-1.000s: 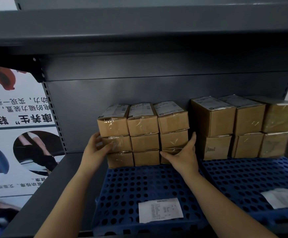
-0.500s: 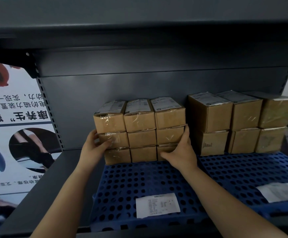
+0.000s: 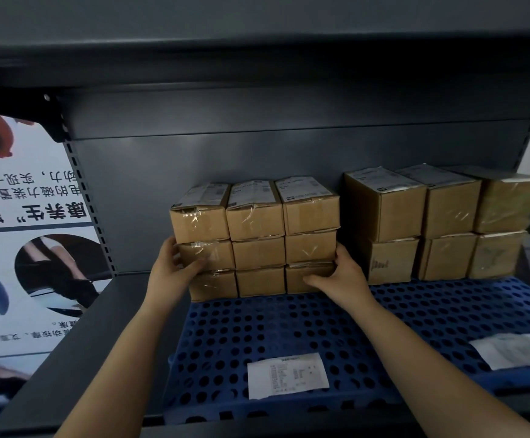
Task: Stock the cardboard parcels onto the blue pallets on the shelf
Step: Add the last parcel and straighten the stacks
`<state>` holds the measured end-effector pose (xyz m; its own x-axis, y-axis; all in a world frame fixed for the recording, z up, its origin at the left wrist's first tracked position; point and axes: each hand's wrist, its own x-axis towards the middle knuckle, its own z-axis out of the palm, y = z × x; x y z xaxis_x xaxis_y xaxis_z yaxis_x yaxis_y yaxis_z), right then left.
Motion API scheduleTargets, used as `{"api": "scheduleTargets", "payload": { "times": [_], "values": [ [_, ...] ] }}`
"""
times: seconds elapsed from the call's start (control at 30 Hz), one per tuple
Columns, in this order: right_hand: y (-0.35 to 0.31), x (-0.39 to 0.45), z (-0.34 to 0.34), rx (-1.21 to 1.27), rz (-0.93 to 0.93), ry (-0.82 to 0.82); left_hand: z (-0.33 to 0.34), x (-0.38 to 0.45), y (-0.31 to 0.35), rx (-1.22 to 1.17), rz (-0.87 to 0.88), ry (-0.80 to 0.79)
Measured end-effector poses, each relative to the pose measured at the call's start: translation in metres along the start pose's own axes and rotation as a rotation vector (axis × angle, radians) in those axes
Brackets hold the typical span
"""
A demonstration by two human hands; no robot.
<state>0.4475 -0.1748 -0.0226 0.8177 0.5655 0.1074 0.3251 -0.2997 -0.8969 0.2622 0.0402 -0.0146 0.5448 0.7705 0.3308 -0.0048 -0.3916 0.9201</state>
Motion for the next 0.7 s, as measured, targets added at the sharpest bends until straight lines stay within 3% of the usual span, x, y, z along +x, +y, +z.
{"api": "scheduleTargets", "payload": {
  "times": [0.17,0.7],
  "values": [
    [0.000,-0.004,-0.007,0.098,0.014,-0.043,0.002,0.000,-0.001,0.007,0.001,-0.032],
    [-0.010,-0.008,-0.013,0.008,-0.062,-0.072,0.001,-0.002,0.000,0.039,0.008,-0.006]
  ]
}}
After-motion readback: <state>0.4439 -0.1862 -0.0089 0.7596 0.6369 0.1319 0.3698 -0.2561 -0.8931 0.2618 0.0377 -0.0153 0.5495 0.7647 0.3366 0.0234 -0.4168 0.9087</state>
